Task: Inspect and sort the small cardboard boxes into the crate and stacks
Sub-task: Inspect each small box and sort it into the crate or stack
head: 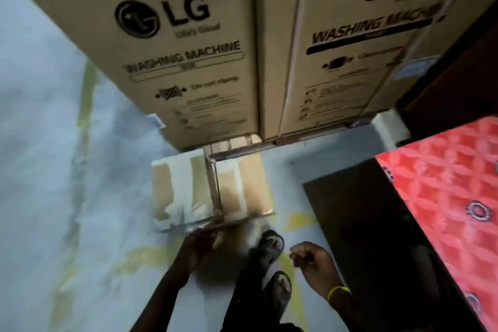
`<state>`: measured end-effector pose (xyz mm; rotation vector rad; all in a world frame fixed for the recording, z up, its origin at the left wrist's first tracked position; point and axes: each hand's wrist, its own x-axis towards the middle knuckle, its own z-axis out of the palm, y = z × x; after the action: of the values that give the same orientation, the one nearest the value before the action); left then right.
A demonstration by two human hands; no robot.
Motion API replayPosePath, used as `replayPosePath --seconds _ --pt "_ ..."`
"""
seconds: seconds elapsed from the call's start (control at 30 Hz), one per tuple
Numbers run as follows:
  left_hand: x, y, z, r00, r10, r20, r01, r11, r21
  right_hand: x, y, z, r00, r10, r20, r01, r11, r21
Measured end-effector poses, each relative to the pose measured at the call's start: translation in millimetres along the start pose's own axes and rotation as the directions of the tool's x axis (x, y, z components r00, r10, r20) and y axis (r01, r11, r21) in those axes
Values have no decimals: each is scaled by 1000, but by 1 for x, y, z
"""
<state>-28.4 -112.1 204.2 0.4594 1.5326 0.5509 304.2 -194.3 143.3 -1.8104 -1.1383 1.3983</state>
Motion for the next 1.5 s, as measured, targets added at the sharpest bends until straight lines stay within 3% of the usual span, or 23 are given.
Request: replayPosePath --seconds 0.2,0.37,0.53,0.6,0.8,0.97,1.1,1.23,1.37,1.5 --pt "23 -11 -41 976 185 -115 -150 954 259 39 -40 54 1000 -8 -25 6 998 -70" --pt "73 -17 -74 904 254 -344 -164 949 270 76 -50 111 1000 -18 14 18 1000 12" --pt "127 -33 -113 795 263 -547 -131 954 269 120 -41 169 996 -10 93 15 999 -52" --pt "158 -44 -138 782 253 -570 -127 960 251 140 -34 194 992 -53 111 60 996 -68" --pt "229 -80 -185 825 140 -548 -131 990 56 208 -18 260 974 7 225 24 990 -136" --pt "261 -110 -211 889 110 -445 -137 990 -28 238 6 301 941 177 288 -127 974 -186" --pt "271 -117 -217 915 83 -395 -164 971 -174 260 41 322 918 213 334 -203 977 -65" --pt "260 -97 -198 943 93 -321 -147 978 -147 260 48 321 904 187 385 -193 981 -23" --pt "249 -87 -196 946 93 -311 -128 987 -92 239 9 303 918 135 374 -121 991 -60" --pt "219 -68 -187 951 158 -267 -161 987 12 219 -18 275 943 116 312 -133 991 34"
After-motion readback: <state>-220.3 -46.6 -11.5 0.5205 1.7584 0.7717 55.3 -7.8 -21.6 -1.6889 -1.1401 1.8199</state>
